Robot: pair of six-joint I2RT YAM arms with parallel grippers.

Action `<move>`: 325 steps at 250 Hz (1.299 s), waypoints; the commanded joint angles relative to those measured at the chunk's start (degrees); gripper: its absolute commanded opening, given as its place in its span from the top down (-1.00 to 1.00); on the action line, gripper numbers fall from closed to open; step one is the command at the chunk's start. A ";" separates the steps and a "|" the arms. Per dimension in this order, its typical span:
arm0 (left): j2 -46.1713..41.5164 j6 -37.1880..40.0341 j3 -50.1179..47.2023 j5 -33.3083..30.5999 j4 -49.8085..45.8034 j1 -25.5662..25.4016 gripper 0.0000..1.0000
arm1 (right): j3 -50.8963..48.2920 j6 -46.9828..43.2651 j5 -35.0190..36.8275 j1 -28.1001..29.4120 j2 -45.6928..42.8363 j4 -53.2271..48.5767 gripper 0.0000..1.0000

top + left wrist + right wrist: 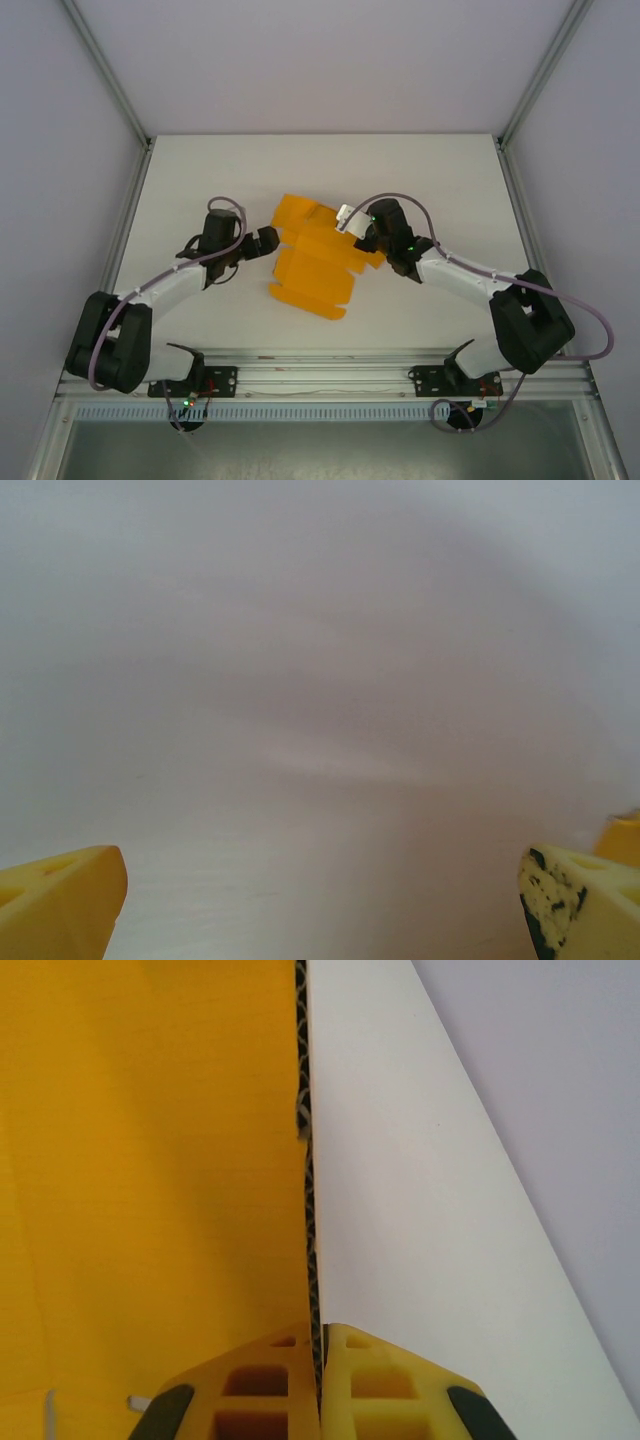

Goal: Assemble paper box

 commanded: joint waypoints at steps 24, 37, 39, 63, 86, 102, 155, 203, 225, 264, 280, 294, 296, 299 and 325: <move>1.99 3.26 -1.53 11.02 10.89 -1.47 -0.93 | 1.17 4.11 -2.96 -0.35 -1.16 0.27 1.00; 2.50 3.36 -1.93 11.71 12.15 -2.03 -0.90 | 1.04 4.63 -4.19 -0.35 -1.01 0.72 1.00; 2.58 3.34 -1.95 11.74 12.36 -2.09 -0.89 | 1.06 4.71 -4.32 -0.32 -1.01 0.80 1.00; 4.28 3.44 -1.90 12.75 14.27 -2.77 -0.75 | 1.17 5.41 -6.47 -0.38 -0.76 1.42 1.00; 6.46 2.95 -1.77 15.28 17.85 -3.27 -0.59 | 1.34 5.61 -8.74 -0.48 -0.61 1.61 1.00; 7.80 2.55 -1.45 16.79 19.75 -3.51 -0.43 | 1.60 5.57 -9.77 -0.55 -0.63 1.27 1.00; 9.96 0.54 -1.39 19.37 24.12 -3.66 0.25 | 1.93 6.08 -11.34 -1.17 -1.16 0.91 1.00; 11.14 -1.06 -1.56 18.60 25.91 -3.66 0.84 | 1.77 6.28 -13.46 -1.78 -1.12 0.08 0.97; 10.90 -0.63 -1.05 16.53 23.53 -3.66 1.00 | 2.13 5.81 -12.18 -2.15 -0.91 -0.99 0.94; 10.03 0.34 -1.32 14.56 21.50 -3.66 1.00 | 2.86 4.62 -9.92 -3.02 -1.18 -4.61 0.76; 9.64 0.42 -1.43 14.35 21.17 -3.66 1.00 | 2.99 4.06 -8.71 -3.61 -1.18 -6.61 0.68; 9.34 0.69 -1.69 14.47 21.40 -3.68 1.00 | 2.91 3.61 -7.66 -4.08 -1.11 -7.92 0.63; 9.24 0.69 -1.76 14.48 21.44 -3.64 1.00 | 2.89 3.60 -7.52 -4.09 -1.16 -8.00 0.63; 9.24 0.68 -1.82 14.53 21.45 -3.65 1.00 | 2.83 3.57 -7.33 -4.20 -1.11 -8.23 0.62; 8.80 1.05 -1.92 14.29 21.04 -3.71 1.00 | 2.57 3.33 -7.21 -5.11 -0.97 -10.07 0.60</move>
